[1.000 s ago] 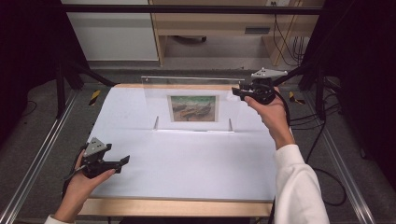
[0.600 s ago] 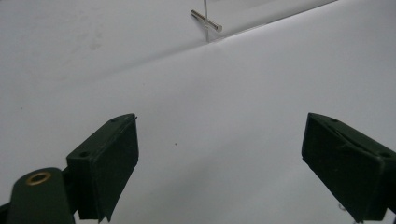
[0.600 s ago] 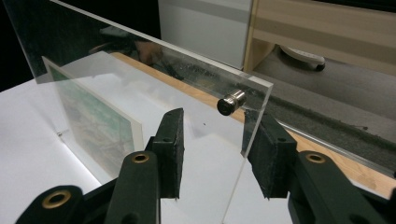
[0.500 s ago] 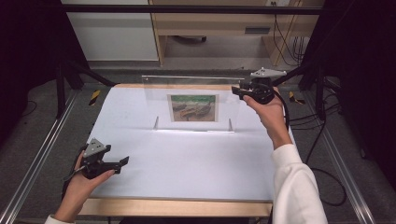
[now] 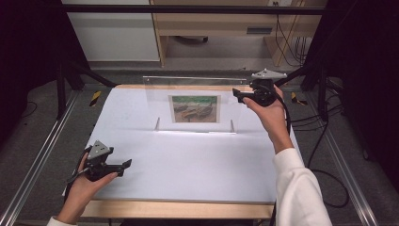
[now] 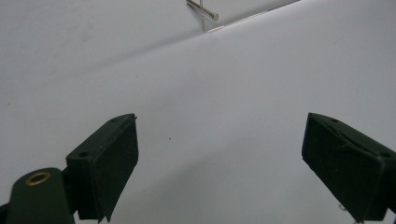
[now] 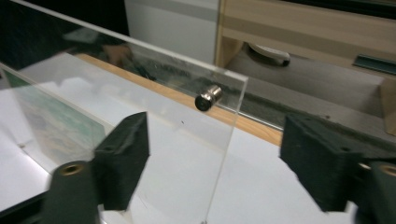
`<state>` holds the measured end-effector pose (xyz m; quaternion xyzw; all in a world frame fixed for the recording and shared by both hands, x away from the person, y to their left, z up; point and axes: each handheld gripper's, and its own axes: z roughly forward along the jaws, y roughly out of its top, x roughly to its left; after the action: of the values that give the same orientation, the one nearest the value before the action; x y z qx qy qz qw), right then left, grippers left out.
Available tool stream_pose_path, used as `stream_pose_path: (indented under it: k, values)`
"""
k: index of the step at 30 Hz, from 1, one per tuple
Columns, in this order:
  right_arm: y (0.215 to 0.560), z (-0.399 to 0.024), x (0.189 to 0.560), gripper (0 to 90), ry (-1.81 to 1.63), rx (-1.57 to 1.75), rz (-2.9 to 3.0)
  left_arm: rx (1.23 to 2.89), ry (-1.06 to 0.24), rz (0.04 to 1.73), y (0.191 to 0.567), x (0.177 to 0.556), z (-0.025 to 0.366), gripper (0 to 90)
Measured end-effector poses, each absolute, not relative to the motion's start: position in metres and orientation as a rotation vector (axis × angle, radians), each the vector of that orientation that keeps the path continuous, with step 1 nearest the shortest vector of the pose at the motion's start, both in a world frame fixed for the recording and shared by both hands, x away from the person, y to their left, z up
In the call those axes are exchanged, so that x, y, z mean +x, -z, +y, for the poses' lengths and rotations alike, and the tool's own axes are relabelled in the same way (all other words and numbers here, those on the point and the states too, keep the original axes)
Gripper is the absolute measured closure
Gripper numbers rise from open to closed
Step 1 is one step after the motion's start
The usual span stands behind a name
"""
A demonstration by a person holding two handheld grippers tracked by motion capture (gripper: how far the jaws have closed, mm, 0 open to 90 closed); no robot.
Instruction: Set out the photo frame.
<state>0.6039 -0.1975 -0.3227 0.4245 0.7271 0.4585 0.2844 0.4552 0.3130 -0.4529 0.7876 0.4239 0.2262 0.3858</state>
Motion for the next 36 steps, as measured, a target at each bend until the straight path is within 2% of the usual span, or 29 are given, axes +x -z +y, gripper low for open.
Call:
stream_pose_path:
  k: [3, 7, 36]
  values:
    - [0.325, -0.194, 0.601, 15.5, -1.181, 1.132, 1.944, 2.013, -0.575, 1.075, 0.454, 0.456, 0.311, 10.6]
    - [0.327, -0.192, 0.597, 10.5, -1.150, 1.137, 1.947, 2.020, -0.574, 1.073, 0.455, 0.456, 0.310, 10.5]
    - [0.346, -0.215, 0.514, 5.8, -1.167, 1.171, 1.894, 2.029, -0.605, 1.082, 0.458, 0.451, 0.309, 9.9]
